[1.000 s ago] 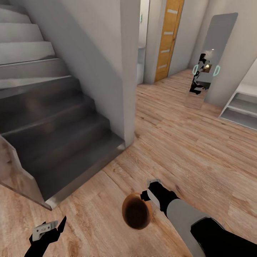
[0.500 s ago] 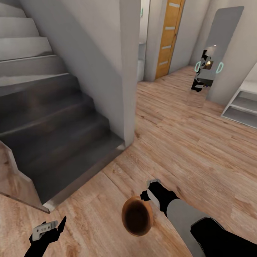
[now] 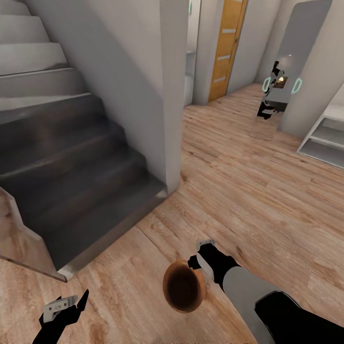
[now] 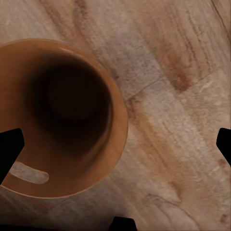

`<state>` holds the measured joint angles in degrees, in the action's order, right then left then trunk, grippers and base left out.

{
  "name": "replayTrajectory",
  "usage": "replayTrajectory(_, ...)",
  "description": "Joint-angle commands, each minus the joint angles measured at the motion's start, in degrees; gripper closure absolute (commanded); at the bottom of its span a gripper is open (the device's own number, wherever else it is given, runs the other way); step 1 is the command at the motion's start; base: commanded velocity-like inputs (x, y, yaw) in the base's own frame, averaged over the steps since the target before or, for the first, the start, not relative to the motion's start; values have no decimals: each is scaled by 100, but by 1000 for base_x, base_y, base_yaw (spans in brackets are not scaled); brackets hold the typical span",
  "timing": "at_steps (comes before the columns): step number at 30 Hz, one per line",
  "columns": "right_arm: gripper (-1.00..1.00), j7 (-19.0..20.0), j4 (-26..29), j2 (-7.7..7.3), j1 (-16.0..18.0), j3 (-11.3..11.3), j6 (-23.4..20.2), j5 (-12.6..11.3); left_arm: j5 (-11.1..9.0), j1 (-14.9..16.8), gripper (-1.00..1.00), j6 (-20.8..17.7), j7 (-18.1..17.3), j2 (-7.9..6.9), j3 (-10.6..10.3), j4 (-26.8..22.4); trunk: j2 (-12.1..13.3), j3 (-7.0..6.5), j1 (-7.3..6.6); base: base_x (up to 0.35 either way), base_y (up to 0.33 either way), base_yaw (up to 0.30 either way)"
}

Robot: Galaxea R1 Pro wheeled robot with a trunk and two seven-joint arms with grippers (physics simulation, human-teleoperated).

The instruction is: Put the three can of soda from the living room inside the tash can in the kitchen.

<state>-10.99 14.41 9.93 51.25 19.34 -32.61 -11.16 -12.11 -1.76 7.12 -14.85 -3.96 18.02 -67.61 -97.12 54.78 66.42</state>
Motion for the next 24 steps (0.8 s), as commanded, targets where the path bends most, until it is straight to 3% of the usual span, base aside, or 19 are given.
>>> replayTrajectory(1,-100,2,0,0,0,0,0,0,1,0,-100,-2,0,0,0,4,0,9,0,0,0,0)
replayTrajectory(7,-100,2,0,0,-1,0,0,0,6,0,-100,-34,6,0,0,7,0,62,0,0,0,0)
replayTrajectory(14,-100,6,0,0,-1,200,2,0,6,9,-100,-120,15,0,0,-34,0,124,0,0,0,0)
replayTrajectory(24,-100,9,0,2,-1,265,0,-3,4,32,-100,-560,34,0,0,-200,0,213,0,0,0,0)
